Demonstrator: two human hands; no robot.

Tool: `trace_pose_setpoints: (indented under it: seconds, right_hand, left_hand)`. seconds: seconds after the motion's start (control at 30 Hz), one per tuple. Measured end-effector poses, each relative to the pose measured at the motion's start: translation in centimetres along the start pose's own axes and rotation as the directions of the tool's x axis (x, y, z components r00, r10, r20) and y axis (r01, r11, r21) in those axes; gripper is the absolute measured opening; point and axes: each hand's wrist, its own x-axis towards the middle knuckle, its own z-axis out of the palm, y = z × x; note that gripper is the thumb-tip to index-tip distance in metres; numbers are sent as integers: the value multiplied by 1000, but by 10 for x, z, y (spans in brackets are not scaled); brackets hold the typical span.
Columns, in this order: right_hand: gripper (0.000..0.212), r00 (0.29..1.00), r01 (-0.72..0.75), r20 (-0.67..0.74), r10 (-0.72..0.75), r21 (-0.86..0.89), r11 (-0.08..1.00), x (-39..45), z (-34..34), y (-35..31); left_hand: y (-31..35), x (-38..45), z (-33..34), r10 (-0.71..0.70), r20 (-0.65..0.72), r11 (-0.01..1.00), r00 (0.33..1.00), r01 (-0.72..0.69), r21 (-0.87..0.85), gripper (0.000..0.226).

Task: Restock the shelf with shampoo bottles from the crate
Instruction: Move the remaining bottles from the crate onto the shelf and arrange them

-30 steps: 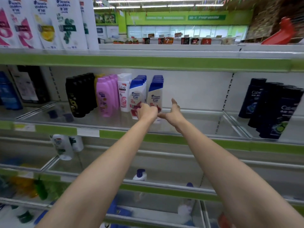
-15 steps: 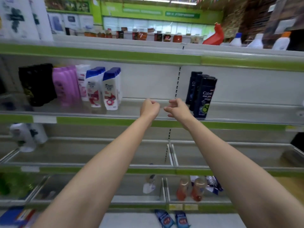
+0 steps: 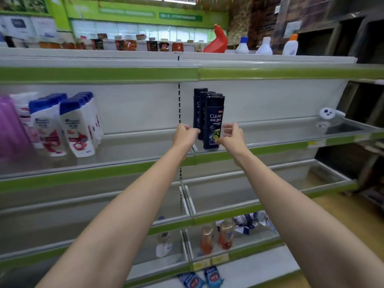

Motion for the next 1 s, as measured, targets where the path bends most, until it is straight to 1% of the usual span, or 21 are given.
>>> trace_pose_setpoints:
  seconds: [0.1, 0.13, 0.2, 0.27, 0.3, 0.37, 0.43, 0.5, 0.6, 0.67, 0.8, 0.87, 0.93, 0.97, 1.0]
  right_hand:
    - [49, 999, -46, 14, 44, 207, 977, 20, -9, 5]
    - [52, 998, -66, 40, 58, 250, 966, 26, -11, 6]
    - [64, 989, -108, 123, 79, 252, 962, 41, -11, 8]
    - [83, 963, -145, 254, 92, 198, 969, 58, -10, 12]
    - [90, 939, -147, 331, 93, 142, 979, 66, -9, 14]
    - [101, 886, -105, 456, 84, 21, 994, 80, -8, 20]
    - [105, 861, -73, 501, 85, -44, 996, 94, -10, 27]
    - [110, 849, -89, 519, 99, -45, 995, 103, -12, 30]
    - [116, 814, -58, 579, 53, -10, 998, 115, -10, 34]
    - [115, 801, -29, 598, 9, 24, 999, 120, -5, 36]
    - [107, 798, -19, 602, -23, 64, 998, 134, 0, 39]
    - [100, 800, -19, 599, -33, 81, 997, 138, 3, 39]
    - [97, 828, -93, 560, -24, 180, 979, 143, 3, 39]
    - [94, 851, -139, 525, -7, 238, 961, 144, 3, 39]
    - [87, 875, -169, 484, 9, 287, 943, 145, 3, 38]
  left_hand:
    - [-2, 10, 20, 52, 44, 997, 998, -49, -52, 64]
    - [-4, 14, 27, 76, 57, 996, 995, -74, -46, 77]
    - [-7, 22, 40, 94, 90, 995, 992, -97, 31, 96]
    - [-9, 31, 51, 99, 103, 986, 990, -111, 120, 102]
    - [-10, 37, 55, 104, 104, 982, 989, -118, 144, 101]
    - [-9, 45, 58, 127, 113, 977, 986, -143, 155, 98]
    - [-8, 53, 59, 125, 145, 978, 981, -147, 151, 97]
    - [-6, 57, 60, 113, 176, 979, 978, -140, 147, 93]
    - [-5, 66, 63, 94, 194, 982, 977, -123, 141, 85]
    - [-7, 72, 65, 69, 211, 988, 975, -95, 120, 81]
    - [-9, 83, 67, 38, 231, 996, 972, -56, 71, 70]
    - [-10, 88, 68, 47, 231, 997, 972, -61, 57, 70]
    - [-12, 91, 68, 53, 230, 998, 972, -59, 22, 73]
    - [-13, 91, 68, 65, 222, 998, 973, -60, -29, 68]
    - [-14, 90, 69, 77, 191, 991, 979, -53, -123, 57]
